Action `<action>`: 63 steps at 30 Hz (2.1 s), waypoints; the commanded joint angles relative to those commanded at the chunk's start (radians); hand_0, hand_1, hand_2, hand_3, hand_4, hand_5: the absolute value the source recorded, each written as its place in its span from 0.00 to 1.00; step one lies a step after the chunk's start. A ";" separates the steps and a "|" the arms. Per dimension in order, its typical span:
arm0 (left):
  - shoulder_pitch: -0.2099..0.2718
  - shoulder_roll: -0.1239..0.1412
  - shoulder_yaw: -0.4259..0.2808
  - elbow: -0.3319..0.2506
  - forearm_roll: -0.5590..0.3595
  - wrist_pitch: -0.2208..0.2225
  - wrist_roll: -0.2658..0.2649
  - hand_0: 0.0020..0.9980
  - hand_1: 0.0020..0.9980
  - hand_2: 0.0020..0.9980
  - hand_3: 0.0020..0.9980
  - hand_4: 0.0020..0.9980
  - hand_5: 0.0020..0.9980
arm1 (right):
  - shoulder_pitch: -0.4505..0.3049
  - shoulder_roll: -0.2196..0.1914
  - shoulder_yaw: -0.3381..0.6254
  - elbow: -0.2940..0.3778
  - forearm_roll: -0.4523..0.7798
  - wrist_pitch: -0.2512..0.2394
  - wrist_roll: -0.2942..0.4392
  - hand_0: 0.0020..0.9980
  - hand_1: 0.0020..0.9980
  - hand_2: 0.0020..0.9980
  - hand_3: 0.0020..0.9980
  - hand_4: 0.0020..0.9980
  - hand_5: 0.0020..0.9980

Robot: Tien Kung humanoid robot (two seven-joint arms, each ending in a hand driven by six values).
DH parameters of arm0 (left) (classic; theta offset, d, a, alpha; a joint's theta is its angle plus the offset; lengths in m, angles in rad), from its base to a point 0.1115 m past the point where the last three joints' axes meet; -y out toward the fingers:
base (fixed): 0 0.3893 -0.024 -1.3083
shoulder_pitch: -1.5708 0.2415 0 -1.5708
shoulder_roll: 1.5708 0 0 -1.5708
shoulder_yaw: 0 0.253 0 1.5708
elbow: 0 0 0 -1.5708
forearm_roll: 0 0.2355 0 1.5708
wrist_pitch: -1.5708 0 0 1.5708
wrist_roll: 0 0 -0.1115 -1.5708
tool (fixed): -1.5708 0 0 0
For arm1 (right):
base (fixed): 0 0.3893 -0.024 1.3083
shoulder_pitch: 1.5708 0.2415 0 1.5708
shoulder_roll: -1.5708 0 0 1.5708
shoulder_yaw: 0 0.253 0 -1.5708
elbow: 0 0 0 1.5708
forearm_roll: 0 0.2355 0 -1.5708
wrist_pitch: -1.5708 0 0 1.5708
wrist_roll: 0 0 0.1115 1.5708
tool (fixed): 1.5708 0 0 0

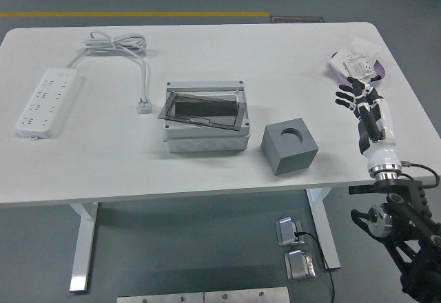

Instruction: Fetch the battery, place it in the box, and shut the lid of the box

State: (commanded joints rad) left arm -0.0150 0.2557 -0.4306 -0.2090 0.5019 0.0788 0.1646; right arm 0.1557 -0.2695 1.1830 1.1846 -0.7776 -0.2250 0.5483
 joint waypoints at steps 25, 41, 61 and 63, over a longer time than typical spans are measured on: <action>0.000 -0.001 0.004 0.000 -0.002 0.000 -0.003 0.63 0.68 0.58 0.58 0.54 0.00 | -0.017 -0.004 0.036 -0.016 0.210 0.073 0.061 0.81 0.73 0.75 0.74 1.00 1.00; -0.009 0.001 0.008 0.000 -0.006 0.000 -0.005 0.63 0.68 0.58 0.58 0.54 0.00 | -0.017 -0.008 0.011 -0.004 0.197 0.069 0.056 0.80 0.73 0.74 0.73 0.98 1.00; -0.028 0.027 -0.001 0.000 0.016 -0.004 -0.002 0.63 0.68 0.58 0.58 0.54 0.00 | -0.010 -0.015 0.001 0.000 0.180 0.058 0.045 0.80 0.73 0.74 0.73 0.96 1.00; -0.029 0.029 -0.005 0.001 0.022 -0.005 -0.001 0.63 0.68 0.58 0.58 0.54 0.00 | -0.011 -0.015 0.000 0.001 0.177 0.056 0.043 0.80 0.73 0.74 0.73 0.96 1.00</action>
State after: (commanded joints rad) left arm -0.0443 0.2851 -0.4353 -0.2084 0.5243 0.0740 0.1638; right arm 0.1452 -0.2845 1.1835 1.1853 -0.6004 -0.1685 0.5916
